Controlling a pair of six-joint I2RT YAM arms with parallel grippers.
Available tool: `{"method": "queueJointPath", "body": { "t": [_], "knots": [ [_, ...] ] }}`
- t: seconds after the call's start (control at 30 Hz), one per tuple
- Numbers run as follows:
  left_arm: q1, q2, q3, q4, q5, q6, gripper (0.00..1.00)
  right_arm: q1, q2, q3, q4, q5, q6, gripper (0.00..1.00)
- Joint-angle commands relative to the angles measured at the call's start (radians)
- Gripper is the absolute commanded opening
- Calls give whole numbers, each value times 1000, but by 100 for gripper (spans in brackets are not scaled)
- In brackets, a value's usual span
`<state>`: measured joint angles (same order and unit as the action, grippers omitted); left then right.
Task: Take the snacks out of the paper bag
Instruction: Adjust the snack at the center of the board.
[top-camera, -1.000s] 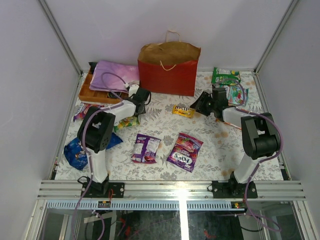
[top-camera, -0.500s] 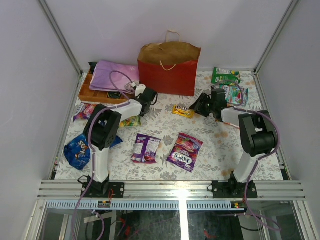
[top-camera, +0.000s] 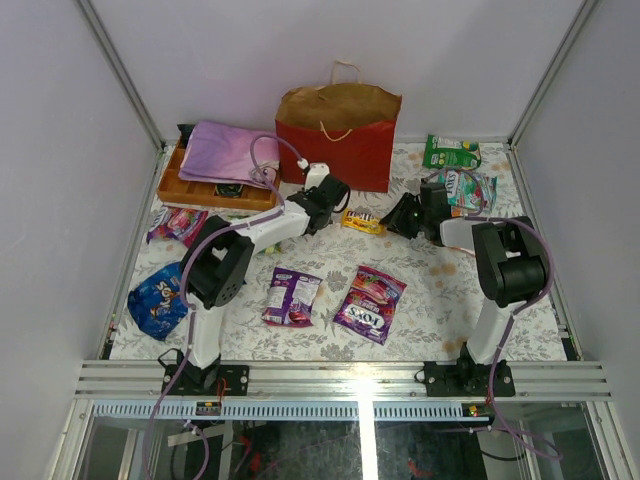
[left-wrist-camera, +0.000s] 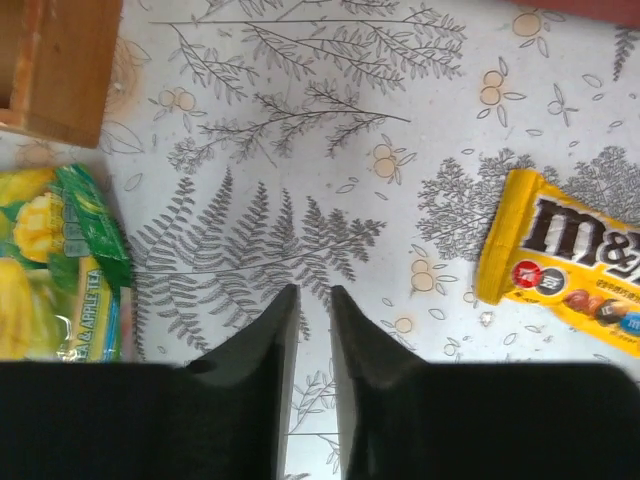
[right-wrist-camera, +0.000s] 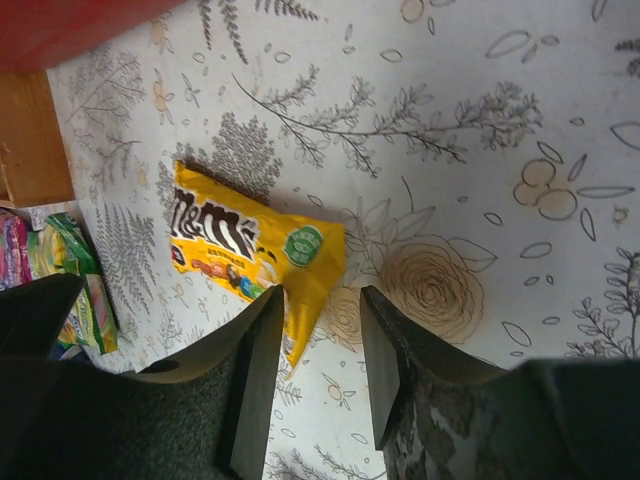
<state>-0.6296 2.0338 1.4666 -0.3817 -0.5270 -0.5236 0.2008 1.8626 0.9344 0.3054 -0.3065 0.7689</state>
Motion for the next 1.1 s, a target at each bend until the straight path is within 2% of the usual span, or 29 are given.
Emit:
{"method": "queueJointPath", "body": {
  "t": [0.0, 0.1, 0.17, 0.2, 0.4, 0.53, 0.57, 1.0, 1.07],
  "knots": [
    [11, -38, -6, -65, -88, 7, 29, 4, -14, -29, 46, -13, 24, 45],
    [34, -78, -53, -69, -134, 18, 59, 4, -38, -90, 68, -5, 39, 47],
    [52, -94, -81, -69, -158, 21, 70, 4, -46, -126, 106, -3, 60, 47],
    [62, -98, -88, -69, -163, 24, 71, 4, -44, -140, 131, -3, 71, 47],
    [114, -69, -96, -46, -191, 55, 68, 4, 40, -122, 251, -43, 147, 36],
    [137, -17, -54, -40, -220, 86, 65, 4, 81, -94, 284, -44, 187, 2],
    [141, -4, -41, -40, -223, 91, 63, 2, 83, -88, 283, -38, 189, 0],
    [152, 176, 85, -61, -256, 120, 41, -167, 20, -74, 275, -84, 205, 0],
    [153, 196, 95, -71, -266, 113, 37, -179, 7, -79, 284, -99, 208, 7]
  ]
}}
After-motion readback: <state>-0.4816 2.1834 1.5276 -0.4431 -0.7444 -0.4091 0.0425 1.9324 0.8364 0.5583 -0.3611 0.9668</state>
